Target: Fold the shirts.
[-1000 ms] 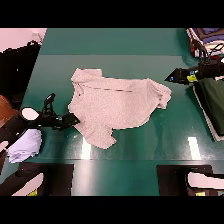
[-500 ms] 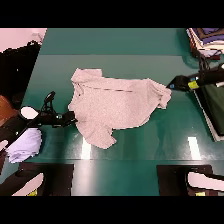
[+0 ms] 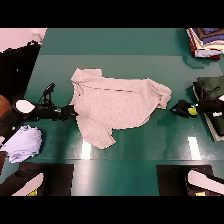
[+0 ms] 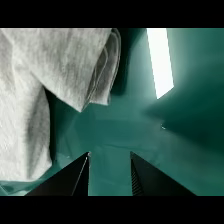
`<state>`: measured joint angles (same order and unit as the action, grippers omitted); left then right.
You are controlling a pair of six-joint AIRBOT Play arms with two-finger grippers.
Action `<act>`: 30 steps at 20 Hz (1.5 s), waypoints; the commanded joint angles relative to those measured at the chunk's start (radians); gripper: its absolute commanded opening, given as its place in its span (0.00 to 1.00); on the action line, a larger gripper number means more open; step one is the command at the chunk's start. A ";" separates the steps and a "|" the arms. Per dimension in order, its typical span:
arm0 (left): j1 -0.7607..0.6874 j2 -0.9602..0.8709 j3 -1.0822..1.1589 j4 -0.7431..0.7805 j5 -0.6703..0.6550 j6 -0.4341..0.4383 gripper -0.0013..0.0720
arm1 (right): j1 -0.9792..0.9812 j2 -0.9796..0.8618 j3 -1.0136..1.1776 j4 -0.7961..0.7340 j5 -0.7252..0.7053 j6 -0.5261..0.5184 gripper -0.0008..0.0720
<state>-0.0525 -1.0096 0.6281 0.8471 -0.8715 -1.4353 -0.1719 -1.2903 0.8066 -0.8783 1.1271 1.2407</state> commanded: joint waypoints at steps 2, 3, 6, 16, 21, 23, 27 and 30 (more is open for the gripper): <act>0.000 0.001 0.005 -0.002 -0.004 0.003 0.05 | 0.014 -0.071 -0.008 0.094 -0.063 -0.027 0.41; 0.000 0.001 0.005 -0.002 -0.004 0.003 0.05 | 0.026 -0.092 0.012 0.094 -0.064 -0.027 0.41; 0.000 0.001 0.005 -0.002 -0.018 0.003 0.05 | 0.057 -0.134 0.064 0.092 -0.082 -0.027 0.33; 0.000 0.001 0.006 -0.002 -0.056 0.005 0.05 | 0.064 -0.157 0.100 0.056 -0.044 -0.027 0.02; 0.000 0.053 0.202 0.111 -0.254 0.029 0.04 | -0.024 0.033 0.100 -0.022 0.144 -0.027 0.02; 0.001 0.096 0.340 0.125 -0.323 0.029 0.04 | -0.085 0.154 0.100 -0.020 0.217 -0.027 0.02; 0.001 0.143 0.654 0.139 -0.355 0.027 0.04 | -0.177 0.357 0.149 0.031 0.227 -0.027 0.02; 0.001 0.144 0.917 0.187 -0.370 -0.002 0.04 | -0.172 0.446 0.309 0.048 0.192 -0.027 0.02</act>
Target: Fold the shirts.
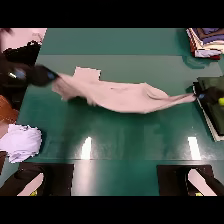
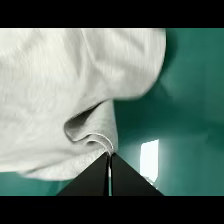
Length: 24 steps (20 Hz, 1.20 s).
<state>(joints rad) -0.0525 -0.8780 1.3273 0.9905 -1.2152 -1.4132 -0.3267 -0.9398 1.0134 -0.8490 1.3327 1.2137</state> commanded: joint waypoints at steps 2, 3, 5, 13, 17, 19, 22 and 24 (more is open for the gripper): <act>0.001 0.013 0.396 0.089 -0.026 -0.055 0.04 | -0.005 0.145 0.251 0.017 -0.077 0.000 0.02; 0.001 0.013 0.481 0.108 -0.026 -0.061 0.05 | -0.007 0.166 0.322 0.015 -0.111 0.000 0.02; 0.001 0.013 0.661 0.139 -0.019 -0.093 0.04 | -0.027 0.207 0.466 0.007 -0.189 0.000 0.02; 0.001 0.011 0.846 0.186 0.040 -0.136 0.04 | -0.248 0.138 0.887 0.008 -0.053 0.082 0.02; 0.001 -0.018 0.569 0.353 0.018 -0.212 0.04 | -0.202 -0.089 1.023 0.006 0.181 0.175 0.02; 0.001 -0.094 0.443 0.325 -0.016 -0.210 0.04 | -0.117 -0.216 1.021 -0.019 0.260 0.211 0.02; 0.001 -0.275 0.333 0.275 -0.083 -0.202 0.04 | 0.035 -0.387 0.914 -0.220 0.362 0.257 0.02; 0.001 -0.420 0.323 0.265 -0.090 -0.202 0.04 | 0.117 -0.501 0.834 -0.285 0.397 0.264 0.02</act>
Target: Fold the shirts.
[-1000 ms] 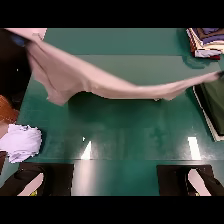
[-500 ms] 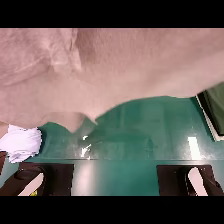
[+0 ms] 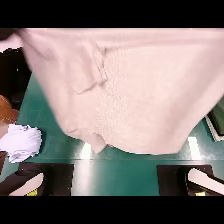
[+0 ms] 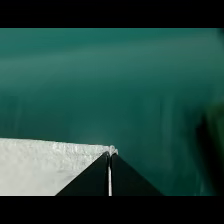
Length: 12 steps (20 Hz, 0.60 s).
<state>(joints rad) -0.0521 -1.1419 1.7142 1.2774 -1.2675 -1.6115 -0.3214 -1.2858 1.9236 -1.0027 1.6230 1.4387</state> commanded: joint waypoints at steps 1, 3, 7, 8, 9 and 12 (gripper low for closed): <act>0.001 -0.223 -0.063 -0.029 -0.024 -0.003 0.04 | 0.142 -0.211 -0.109 -0.136 0.101 0.039 0.02; 0.001 -0.346 -0.063 -0.033 0.045 0.008 0.05 | 0.185 -0.326 -0.145 -0.143 0.040 0.039 0.02; 0.001 -0.483 -0.063 -0.058 0.294 0.053 0.04 | 0.214 -0.494 -0.145 -0.141 -0.215 0.026 0.02; 0.001 -0.494 -0.063 -0.067 0.351 0.052 0.05 | 0.214 -0.517 -0.145 -0.133 -0.271 0.026 0.02; 0.001 -0.497 -0.063 -0.068 0.396 0.052 0.04 | 0.213 -0.529 -0.145 -0.116 -0.311 0.023 0.02; 0.001 -0.497 -0.041 -0.066 0.409 0.097 0.04 | 0.213 -0.522 -0.145 -0.114 -0.356 -0.013 0.02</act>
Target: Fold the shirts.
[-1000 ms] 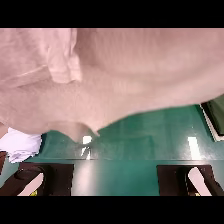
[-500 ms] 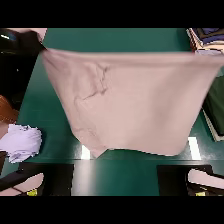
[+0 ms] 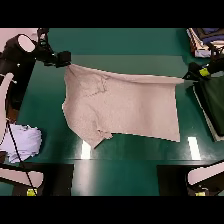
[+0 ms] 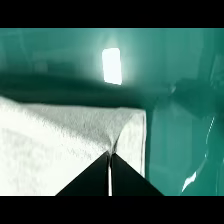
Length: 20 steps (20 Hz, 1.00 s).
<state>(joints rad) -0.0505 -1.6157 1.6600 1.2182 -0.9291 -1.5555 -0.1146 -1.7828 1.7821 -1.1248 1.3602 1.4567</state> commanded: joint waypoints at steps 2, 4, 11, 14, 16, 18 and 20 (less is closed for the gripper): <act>-0.001 -0.023 0.048 -0.004 -0.068 0.117 0.04 | 0.007 0.001 -0.003 0.007 -0.056 -0.076 0.02; -0.001 -0.023 0.059 0.021 -0.253 0.182 0.04 | 0.007 0.028 -0.004 -0.003 0.023 -0.096 0.02; -0.001 -0.023 -0.105 0.147 -0.396 0.175 0.04 | 0.008 0.169 -0.296 -0.019 0.029 -0.098 0.02; -0.001 -0.023 -0.155 0.211 -0.385 0.144 0.04 | 0.008 0.196 -0.412 -0.018 0.001 -0.115 0.02; -0.001 -0.023 -0.170 0.222 -0.382 0.138 0.05 | 0.007 0.196 -0.459 0.010 0.000 -0.119 0.02; -0.001 -0.023 -0.169 0.220 -0.383 0.094 0.14 | 0.007 0.196 -0.487 0.062 -0.008 -0.139 0.02; -0.001 -0.022 -0.168 0.218 -0.393 0.068 0.77 | 0.007 0.196 -0.487 0.069 -0.006 -0.142 0.11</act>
<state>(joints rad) -0.0505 -1.6382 1.4998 1.4258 -1.3106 -1.4441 -0.1070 -1.5917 1.3277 -1.0916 1.3590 1.3285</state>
